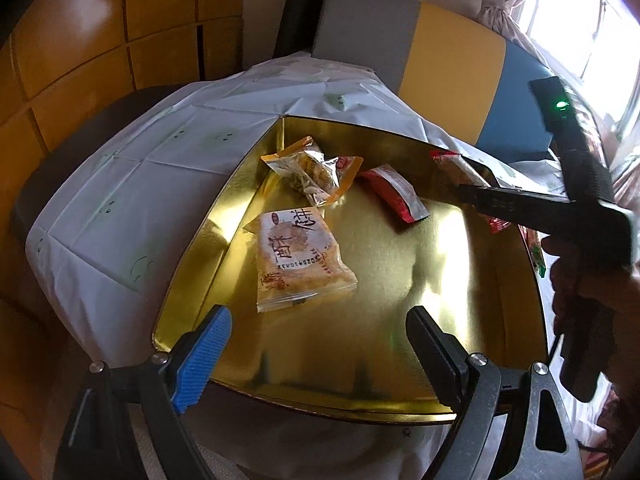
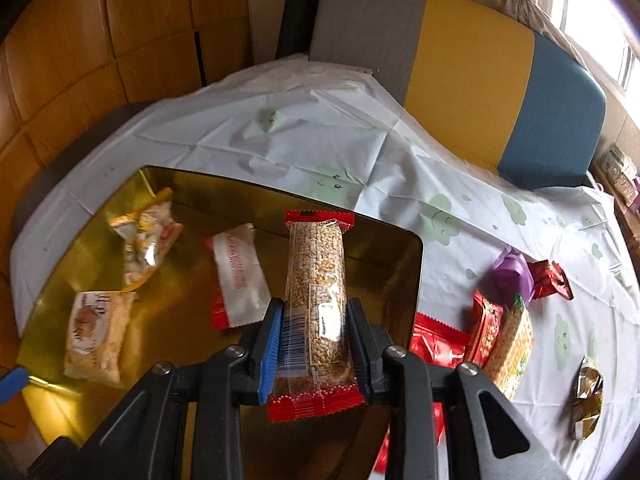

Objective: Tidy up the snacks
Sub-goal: 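Carry the granola bar into the gold tin and open the right tool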

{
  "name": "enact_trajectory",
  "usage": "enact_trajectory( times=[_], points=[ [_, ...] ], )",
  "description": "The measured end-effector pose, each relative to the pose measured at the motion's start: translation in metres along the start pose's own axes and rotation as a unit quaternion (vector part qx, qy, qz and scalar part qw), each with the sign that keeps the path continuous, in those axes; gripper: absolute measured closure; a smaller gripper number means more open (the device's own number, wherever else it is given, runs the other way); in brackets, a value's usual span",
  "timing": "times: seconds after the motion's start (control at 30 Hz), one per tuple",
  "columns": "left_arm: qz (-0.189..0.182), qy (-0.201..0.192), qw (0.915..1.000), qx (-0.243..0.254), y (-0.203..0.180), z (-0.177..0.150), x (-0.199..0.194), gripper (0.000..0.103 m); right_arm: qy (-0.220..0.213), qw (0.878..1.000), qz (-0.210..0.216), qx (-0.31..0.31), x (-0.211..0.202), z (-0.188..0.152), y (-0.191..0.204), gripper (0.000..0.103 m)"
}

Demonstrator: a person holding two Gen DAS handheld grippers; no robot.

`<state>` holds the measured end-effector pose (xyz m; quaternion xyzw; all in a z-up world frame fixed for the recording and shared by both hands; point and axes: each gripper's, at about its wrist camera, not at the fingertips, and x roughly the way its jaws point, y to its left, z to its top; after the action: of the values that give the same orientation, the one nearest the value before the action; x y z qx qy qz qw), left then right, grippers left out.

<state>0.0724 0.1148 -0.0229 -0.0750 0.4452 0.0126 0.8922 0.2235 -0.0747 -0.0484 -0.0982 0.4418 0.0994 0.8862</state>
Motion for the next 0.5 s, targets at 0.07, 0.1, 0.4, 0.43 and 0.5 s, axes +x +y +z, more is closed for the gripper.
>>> enact_trajectory(
  times=[0.07,0.1,0.4,0.43,0.5],
  points=[
    [0.0,0.0,1.0,0.0,0.0,0.0,0.0,0.014,0.006,1.0,-0.006,-0.002,0.006,0.001,0.001,0.071],
    [0.001,0.0,1.0,0.0,0.0,0.0,0.0,0.014,0.007,1.0,-0.005,-0.001,0.008,0.001,0.001,0.071],
    [-0.002,0.005,1.0,-0.001,-0.004,-0.002,0.002,0.014,-0.044,0.998,0.026,0.029,-0.02,-0.008,-0.011,0.07],
    [-0.004,0.007,1.0,-0.001,-0.005,-0.003,0.003,0.014,-0.051,0.997,0.034,0.037,-0.025,-0.01,-0.014,0.07],
    [-0.008,0.012,0.9999,-0.002,-0.007,-0.004,0.004,0.014,-0.058,0.996,0.039,0.052,-0.033,-0.016,-0.02,0.07]
  ],
)
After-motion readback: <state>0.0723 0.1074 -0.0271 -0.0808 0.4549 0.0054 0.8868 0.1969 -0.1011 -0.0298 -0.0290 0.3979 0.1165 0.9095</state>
